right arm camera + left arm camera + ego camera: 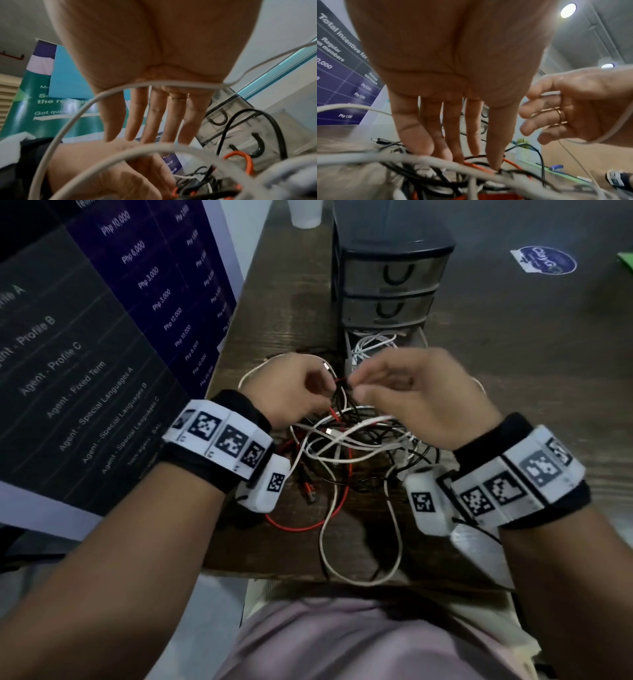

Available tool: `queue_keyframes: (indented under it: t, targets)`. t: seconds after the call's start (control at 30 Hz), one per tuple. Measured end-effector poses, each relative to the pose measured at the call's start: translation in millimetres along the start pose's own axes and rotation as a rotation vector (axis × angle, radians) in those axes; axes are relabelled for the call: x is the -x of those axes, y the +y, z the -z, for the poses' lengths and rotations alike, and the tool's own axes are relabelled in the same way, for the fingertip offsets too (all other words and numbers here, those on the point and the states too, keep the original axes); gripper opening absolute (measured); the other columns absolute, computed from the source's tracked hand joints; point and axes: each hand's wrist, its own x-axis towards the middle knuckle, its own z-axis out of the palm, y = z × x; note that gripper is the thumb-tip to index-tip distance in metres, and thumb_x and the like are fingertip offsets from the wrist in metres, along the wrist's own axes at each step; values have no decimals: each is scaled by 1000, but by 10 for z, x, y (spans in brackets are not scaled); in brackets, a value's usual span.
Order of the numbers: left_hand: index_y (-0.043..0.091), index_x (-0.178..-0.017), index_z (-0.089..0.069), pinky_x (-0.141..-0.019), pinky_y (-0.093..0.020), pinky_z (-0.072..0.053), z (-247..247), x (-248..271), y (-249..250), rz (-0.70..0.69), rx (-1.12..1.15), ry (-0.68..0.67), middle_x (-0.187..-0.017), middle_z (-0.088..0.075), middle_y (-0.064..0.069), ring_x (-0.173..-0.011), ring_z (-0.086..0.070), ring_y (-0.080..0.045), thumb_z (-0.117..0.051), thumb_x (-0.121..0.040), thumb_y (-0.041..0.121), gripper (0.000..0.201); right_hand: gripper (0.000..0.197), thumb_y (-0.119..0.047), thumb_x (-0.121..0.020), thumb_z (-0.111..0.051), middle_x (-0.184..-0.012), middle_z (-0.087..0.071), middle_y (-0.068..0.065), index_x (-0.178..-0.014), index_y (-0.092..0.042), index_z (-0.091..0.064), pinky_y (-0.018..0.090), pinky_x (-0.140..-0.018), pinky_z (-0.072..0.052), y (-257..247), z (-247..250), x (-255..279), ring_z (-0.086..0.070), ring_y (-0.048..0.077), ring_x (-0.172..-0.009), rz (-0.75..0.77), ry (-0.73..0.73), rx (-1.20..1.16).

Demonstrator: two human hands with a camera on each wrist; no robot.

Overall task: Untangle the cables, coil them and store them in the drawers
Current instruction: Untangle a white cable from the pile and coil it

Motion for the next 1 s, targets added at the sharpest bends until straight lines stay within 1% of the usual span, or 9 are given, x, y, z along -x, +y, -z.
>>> queue_keyframes:
  t: [0.1, 0.2, 0.4, 0.57, 0.67, 0.77, 0.87, 0.93, 1.0]
  targets:
    - [27, -93, -65, -64, -15, -40, -135, -30, -1, 46, -151, -90, -90, -63, 10, -84, -59, -7, -77, -82, 23, 18, 21, -25, -84, -76, -97, -73, -11, -105, -24, -73, 21, -89, -53, 34, -101, 10, -67, -2, -93, -45, -174, 74]
    - [34, -90, -62, -76, -25, -45, -219, -52, -22, 93, -182, -83, -95, -66, 7, -91, -61, -12, -75, -81, 27, 17, 30, -34, -81, -78, -105, -71, -16, -110, -34, -71, 22, -93, -51, 90, -161, 21, -63, -3, -102, -110, -282, 185]
    - [25, -112, -62, -79, -28, -46, -257, -56, 60, 90, -141, -32, -88, -60, 7, -97, -62, -20, -69, -83, 19, 30, 38, -44, -78, -78, -113, -67, -10, -114, -43, -67, 27, -91, -47, 193, -219, 10, -59, 9, -110, -212, -326, 356]
    - [28, -112, -58, -69, -33, -53, -102, -79, 113, 69, 67, 146, -80, -63, 6, -73, -63, -14, -58, -90, 11, 27, 19, -43, -81, -75, -86, -66, -13, -98, -36, -72, 24, -68, -45, 209, -174, 27, -62, 9, -84, -232, -326, 395]
    - [28, -105, -60, -54, -21, -48, 38, -88, 157, 54, 175, 210, -82, -67, 3, -63, -62, -8, -62, -93, 13, 19, 27, -47, -85, -70, -67, -59, -2, -75, -22, -68, 28, -58, -42, 246, -140, 17, -56, 13, -67, -281, -291, 422]
    - [23, -96, -64, -51, -27, -51, 114, -91, 163, 67, 293, 161, -79, -70, -10, -61, -66, -18, -63, -94, 11, 12, 42, -49, -88, -66, -56, -48, 0, -64, -16, -60, 28, -48, -31, 267, -104, -2, -46, 12, -54, -334, -245, 477]
    - [17, -98, -62, -42, -28, -49, 99, -66, 124, 157, 342, 22, -74, -66, -11, -45, -62, -17, -62, -94, 7, 10, 38, -46, -87, -68, -59, -49, 0, -69, -14, -64, 26, -48, -30, 293, -76, -22, -45, 10, -56, -355, -194, 488]
    - [18, -102, -62, -50, -31, -52, 67, -79, 60, 212, 274, 21, -81, -67, -7, -48, -64, -16, -64, -93, 9, 13, 30, -44, -86, -71, -64, -53, -3, -74, -17, -64, 24, -51, -32, 327, -54, -39, -48, 9, -61, -371, -145, 467]
    - [24, -103, -62, -75, -37, -58, 58, -139, -38, 214, 62, 134, -102, -67, -3, -80, -69, -19, -67, -89, 12, 19, 23, -43, -84, -74, -71, -55, -7, -81, -23, -64, 21, -53, -34, 355, -27, -50, -50, 9, -66, -393, -97, 453]
